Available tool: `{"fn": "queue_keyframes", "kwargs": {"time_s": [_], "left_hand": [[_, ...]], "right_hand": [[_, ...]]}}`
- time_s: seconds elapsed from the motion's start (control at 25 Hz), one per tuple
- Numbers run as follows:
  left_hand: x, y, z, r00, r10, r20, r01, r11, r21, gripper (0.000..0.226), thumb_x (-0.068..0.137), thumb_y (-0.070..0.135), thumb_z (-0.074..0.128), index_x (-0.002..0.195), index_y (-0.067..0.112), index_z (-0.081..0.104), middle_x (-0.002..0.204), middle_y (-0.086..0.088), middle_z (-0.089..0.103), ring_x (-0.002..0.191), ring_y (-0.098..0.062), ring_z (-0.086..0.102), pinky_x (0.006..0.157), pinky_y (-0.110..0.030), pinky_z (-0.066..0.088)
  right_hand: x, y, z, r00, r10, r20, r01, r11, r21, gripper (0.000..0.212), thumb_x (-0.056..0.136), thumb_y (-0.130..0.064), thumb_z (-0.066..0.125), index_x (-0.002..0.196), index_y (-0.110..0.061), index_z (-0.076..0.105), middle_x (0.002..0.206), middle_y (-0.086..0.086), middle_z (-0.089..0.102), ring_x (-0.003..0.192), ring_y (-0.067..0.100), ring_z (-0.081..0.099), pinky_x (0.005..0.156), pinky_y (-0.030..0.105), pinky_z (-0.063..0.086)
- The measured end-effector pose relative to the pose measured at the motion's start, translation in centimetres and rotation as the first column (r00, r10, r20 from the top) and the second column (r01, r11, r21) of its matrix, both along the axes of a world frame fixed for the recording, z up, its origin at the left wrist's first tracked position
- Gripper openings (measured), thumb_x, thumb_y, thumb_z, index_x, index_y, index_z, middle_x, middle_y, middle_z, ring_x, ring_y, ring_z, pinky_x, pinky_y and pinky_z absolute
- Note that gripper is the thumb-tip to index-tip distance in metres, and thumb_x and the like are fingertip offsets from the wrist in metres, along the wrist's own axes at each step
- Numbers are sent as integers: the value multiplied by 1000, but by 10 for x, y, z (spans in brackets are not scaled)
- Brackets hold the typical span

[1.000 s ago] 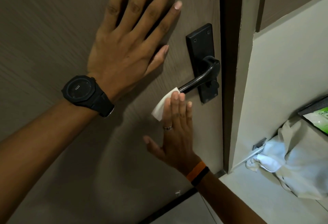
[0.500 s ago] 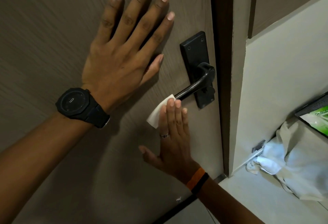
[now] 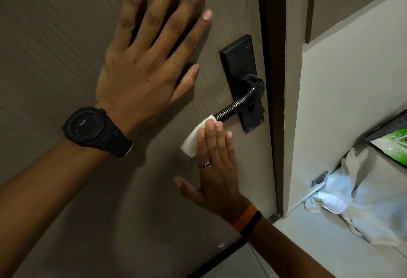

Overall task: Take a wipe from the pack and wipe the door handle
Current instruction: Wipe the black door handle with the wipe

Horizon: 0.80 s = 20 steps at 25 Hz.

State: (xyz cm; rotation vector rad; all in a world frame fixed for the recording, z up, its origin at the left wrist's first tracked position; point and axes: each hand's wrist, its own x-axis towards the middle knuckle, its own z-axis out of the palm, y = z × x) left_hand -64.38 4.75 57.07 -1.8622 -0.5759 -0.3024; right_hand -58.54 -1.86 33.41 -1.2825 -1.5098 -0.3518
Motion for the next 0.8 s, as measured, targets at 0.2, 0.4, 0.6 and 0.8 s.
{"fn": "queue_keyframes", "kwargs": {"time_s": [0.2,0.4,0.6,0.8], "left_hand": [[2,-2,-1,1000,7,7,-7,1000,-27,62,110,46,26,161,15,11,167,-14,17,152,-38,21,119,-58,17],[3,-5,-7,999,19,28,-18,999,-42,61,110,44,26,161,14,12,167,-13,16,152,-38,19,120,-57,16],[2,-15,-22,998,-29,60,41,980,-195,57,109,37,32,157,7,28,165,-15,24,153,-35,20,124,-55,16],[-3,-44,-64,943,-207,260,296,879,-375,46,102,36,53,126,0,67,133,-20,65,130,-36,56,111,-53,41]], "right_hand": [[54,23,18,944,-133,-303,137,991,-7,84,101,-67,23,160,-22,-16,169,-7,-23,160,17,-14,131,36,-9],[41,10,9,969,4,-249,-5,1000,-3,84,103,-65,23,162,-15,-9,172,2,-14,162,24,-8,132,40,-5],[42,-7,17,979,34,-199,-12,994,111,45,111,-39,29,146,-15,43,159,6,35,159,6,12,131,36,13],[59,-9,48,785,30,-618,99,980,172,21,91,-12,73,112,-9,71,124,2,55,120,10,49,104,12,41]]}}
